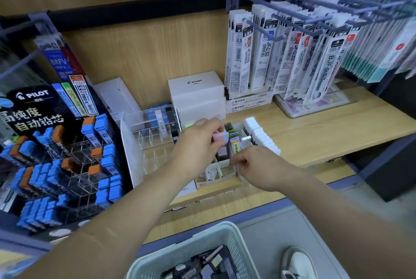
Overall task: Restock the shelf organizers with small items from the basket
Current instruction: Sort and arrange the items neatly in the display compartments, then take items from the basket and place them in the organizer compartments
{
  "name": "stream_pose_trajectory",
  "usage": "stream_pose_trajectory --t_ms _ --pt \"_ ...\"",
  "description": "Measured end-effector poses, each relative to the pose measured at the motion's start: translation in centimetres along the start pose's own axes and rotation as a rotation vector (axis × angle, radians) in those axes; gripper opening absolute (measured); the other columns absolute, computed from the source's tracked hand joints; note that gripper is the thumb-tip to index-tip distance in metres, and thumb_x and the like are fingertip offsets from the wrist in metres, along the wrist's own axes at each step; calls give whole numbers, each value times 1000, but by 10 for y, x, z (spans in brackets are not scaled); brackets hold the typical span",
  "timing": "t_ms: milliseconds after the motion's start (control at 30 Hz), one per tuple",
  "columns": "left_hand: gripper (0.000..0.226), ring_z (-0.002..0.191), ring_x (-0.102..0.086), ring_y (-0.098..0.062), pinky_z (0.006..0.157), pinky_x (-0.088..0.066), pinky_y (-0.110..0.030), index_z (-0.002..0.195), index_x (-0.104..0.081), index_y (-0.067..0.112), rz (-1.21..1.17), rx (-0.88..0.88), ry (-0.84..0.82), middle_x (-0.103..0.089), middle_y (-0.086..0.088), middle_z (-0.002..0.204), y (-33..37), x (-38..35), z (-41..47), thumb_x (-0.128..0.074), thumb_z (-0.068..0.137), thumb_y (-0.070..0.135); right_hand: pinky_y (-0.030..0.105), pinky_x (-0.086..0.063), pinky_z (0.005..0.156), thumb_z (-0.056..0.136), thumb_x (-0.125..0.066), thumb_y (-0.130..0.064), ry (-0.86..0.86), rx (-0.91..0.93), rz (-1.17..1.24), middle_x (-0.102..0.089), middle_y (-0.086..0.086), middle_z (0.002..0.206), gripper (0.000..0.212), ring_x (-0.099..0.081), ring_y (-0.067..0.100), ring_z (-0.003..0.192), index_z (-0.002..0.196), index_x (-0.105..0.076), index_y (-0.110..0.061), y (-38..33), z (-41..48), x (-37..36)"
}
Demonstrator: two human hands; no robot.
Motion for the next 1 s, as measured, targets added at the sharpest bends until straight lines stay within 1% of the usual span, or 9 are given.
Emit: stream_pose_trajectory --t_ms 133,233,300,500,633,767,867,933,1000 --pt "13 82 -64 -26 74 -52 -34 96 -73 16 48 -72 -17 -68 -5 91 2 -1 3 -64 87 19 28 -47 85 96 -43 -10 -19 -4 3 -67 7 120 36 -59 23 108 118 -70 -16 1 1 0" --pt "19 79 -65 -28 70 -53 -37 92 -74 14 86 -108 -26 -70 -7 85 7 1 4 -59 84 23 24 -43 76 97 -42 -11 -16 0 14 -66 3 120 35 -59 21 102 119 -70 -16 2 0 1" --pt "16 78 -62 -28 70 -51 -36 96 -72 12 82 -102 -40 -68 -9 84 9 3 5 -61 87 18 20 -38 68 98 -42 -12 5 5 32 -67 2 115 35 -55 16 90 119 -69 -18 2 -1 3" --pt "28 88 -60 -26 74 -47 -35 97 -67 13 294 -151 -209 -54 -1 91 16 -3 12 -45 99 30 11 -40 52 96 -43 -12 88 -17 172 -65 3 110 32 -55 7 67 117 -67 -19 5 -1 11" --pt "29 96 -59 -25 78 -43 -32 106 -66 15 364 -128 -187 -58 -2 106 14 2 14 -47 97 35 14 -42 57 94 -45 -11 106 -13 166 -66 2 105 32 -58 15 77 114 -68 -20 1 -2 15" --pt "22 94 -58 -26 79 -46 -34 104 -65 14 275 -69 -164 -58 -3 100 10 10 10 -57 92 30 7 -37 53 93 -48 -12 148 -6 154 -63 1 99 30 -57 15 75 112 -69 -21 -5 -4 25" --pt "20 90 -60 -25 81 -49 -38 102 -71 16 216 -32 -115 -64 -4 98 10 28 3 -59 90 26 7 -34 44 93 -50 -12 110 7 171 -63 -2 91 27 -57 11 68 109 -70 -21 -11 -9 28" --pt "17 86 -62 -22 79 -49 -37 94 -74 18 179 1 -119 -69 -1 93 10 43 -6 -58 90 23 7 -34 40 91 -51 -11 60 15 191 -65 -3 89 26 -65 17 75 105 -70 -22 -15 -15 27" --pt "17 84 -64 -17 80 -50 -33 91 -75 20 173 30 -204 -73 3 91 8 55 -20 -58 90 23 12 -43 46 91 -53 -12 -9 9 216 -69 -1 88 22 -68 20 80 101 -70 -21 -20 -22 23"
Point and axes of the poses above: each hand's wrist, its own z-axis towards the middle knuckle, its own x-axis out of the back of the hand, y = z × x, the point moved 7 cm from there along z, towards the middle knuckle
